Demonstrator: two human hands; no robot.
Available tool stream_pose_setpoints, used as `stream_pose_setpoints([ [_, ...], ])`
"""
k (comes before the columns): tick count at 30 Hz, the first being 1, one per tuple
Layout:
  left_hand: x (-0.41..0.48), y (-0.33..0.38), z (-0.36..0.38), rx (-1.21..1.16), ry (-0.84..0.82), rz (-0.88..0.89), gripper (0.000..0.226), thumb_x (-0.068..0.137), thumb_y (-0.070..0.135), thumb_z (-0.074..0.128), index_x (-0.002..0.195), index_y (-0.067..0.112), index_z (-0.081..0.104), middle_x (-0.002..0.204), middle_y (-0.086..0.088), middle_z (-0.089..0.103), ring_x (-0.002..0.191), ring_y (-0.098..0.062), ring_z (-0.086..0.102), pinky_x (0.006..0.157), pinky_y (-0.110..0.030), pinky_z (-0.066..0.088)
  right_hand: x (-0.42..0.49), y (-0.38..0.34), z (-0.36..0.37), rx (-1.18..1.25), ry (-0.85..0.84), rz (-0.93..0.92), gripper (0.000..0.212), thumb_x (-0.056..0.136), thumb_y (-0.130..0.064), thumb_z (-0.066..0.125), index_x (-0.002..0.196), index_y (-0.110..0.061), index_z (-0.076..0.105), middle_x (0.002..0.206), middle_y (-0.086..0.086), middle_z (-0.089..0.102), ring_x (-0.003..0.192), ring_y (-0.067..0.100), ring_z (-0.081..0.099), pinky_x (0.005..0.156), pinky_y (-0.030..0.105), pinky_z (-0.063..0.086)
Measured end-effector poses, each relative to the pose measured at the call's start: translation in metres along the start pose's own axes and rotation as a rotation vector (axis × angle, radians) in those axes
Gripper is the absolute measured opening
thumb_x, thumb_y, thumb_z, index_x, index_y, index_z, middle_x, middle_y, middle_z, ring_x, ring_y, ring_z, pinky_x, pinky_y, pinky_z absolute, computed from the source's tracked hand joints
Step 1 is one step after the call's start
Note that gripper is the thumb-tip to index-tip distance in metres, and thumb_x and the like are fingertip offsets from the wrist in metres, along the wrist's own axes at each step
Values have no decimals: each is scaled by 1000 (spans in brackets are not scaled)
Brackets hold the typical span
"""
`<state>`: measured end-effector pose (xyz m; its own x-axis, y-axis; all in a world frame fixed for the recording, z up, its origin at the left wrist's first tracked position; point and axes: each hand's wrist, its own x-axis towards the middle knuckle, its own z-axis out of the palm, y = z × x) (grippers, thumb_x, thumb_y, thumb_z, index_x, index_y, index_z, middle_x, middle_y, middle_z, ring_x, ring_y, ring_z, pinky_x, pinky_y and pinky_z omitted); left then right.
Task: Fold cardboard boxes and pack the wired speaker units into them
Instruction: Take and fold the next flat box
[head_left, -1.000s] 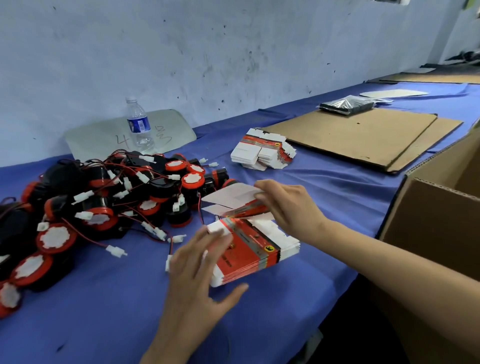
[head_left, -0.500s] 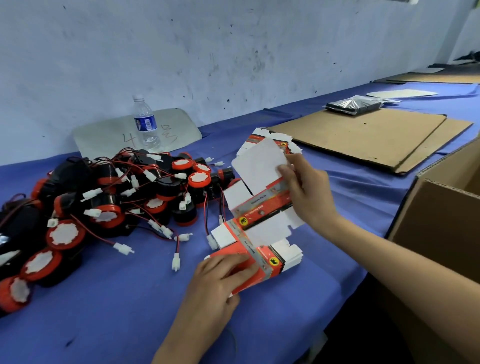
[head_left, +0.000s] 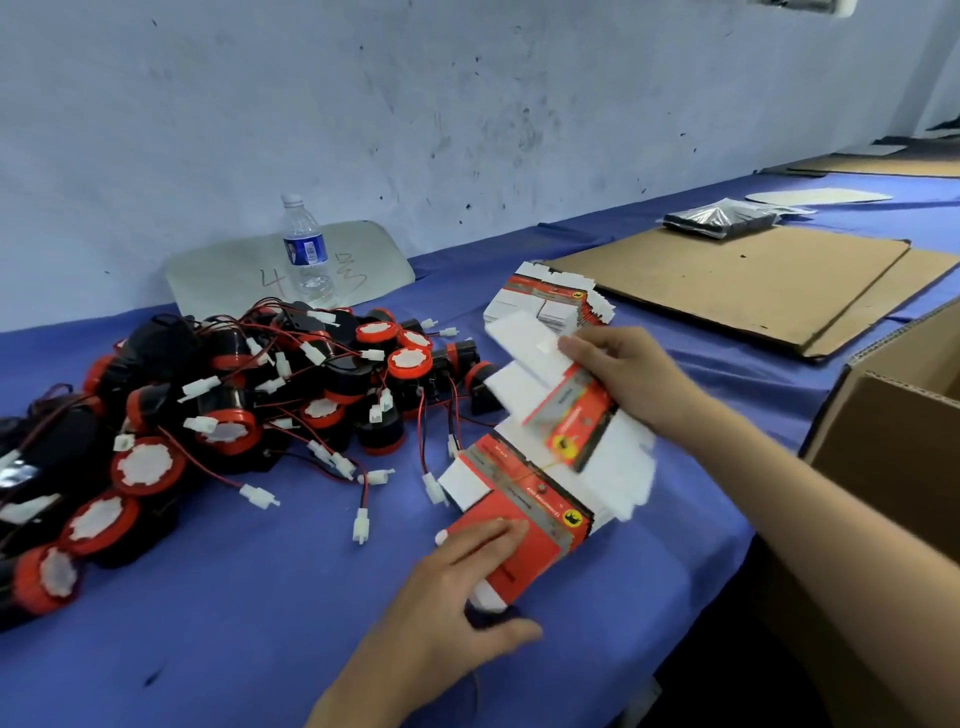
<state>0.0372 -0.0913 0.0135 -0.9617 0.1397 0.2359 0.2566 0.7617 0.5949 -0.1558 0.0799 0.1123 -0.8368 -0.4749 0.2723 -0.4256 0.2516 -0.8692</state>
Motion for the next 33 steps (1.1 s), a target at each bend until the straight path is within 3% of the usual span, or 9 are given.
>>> stream_pose_setpoints([
  [3,8,14,-7,-419,186,-139,70,69,67,67,129,36,49,114,28,64,108,8,57,89,-11,42,-4,11,48,-42,123,-38,18,97,-26,56,82,-23,65,66,-13,64,57,-3,56,57,16,43],
  [7,9,3,-26,-1081,531,-410,54,91,51,39,125,13,57,93,2,75,88,-16,70,77,-29,52,-12,5,112,0,246,-129,9,95,-33,57,89,-31,63,71,-13,64,64,0,58,57,17,42],
  [11,1,-9,-31,-881,592,-439,27,83,25,65,110,22,66,98,3,75,88,-16,72,62,-27,58,-16,-18,153,208,105,-75,44,70,-57,69,109,-43,53,91,-22,64,85,-2,61,74,22,51],
  [14,6,-22,-32,-775,722,-472,21,86,8,68,99,25,69,86,5,76,69,-22,73,52,-27,57,-17,-25,172,325,-21,-64,62,63,-43,71,116,-46,39,110,-15,57,106,10,56,88,36,52],
  [16,5,-27,-31,-664,749,-498,16,83,11,73,96,19,71,78,7,75,63,-20,72,53,-20,54,-21,-28,175,398,-1,-129,61,64,-31,65,118,-41,38,103,-21,54,97,4,56,81,28,51],
  [21,1,-31,-30,-471,901,-428,86,53,52,88,130,25,57,106,20,69,97,-1,66,68,-7,49,-31,-24,162,553,-54,-301,49,78,-15,54,126,-26,50,111,-16,64,105,7,59,83,20,47],
  [25,0,-34,-40,-364,928,-348,136,37,55,84,144,58,0,120,45,48,109,13,53,78,-5,45,-40,-36,158,508,-365,-175,44,78,-24,49,117,-32,68,115,-13,69,103,0,60,75,10,46],
  [29,-5,-40,-44,-191,961,-425,138,36,57,73,140,57,-17,132,27,48,117,-14,55,94,-35,49,-52,-33,154,616,-694,138,37,88,-17,59,119,2,62,126,21,61,103,24,60,63,13,45],
  [33,-2,-36,-51,-438,980,-416,107,56,65,76,130,75,0,115,37,56,102,15,56,72,-3,45,-43,-29,161,861,-544,126,31,72,-36,68,98,-21,76,101,4,73,92,14,69,77,24,53],
])
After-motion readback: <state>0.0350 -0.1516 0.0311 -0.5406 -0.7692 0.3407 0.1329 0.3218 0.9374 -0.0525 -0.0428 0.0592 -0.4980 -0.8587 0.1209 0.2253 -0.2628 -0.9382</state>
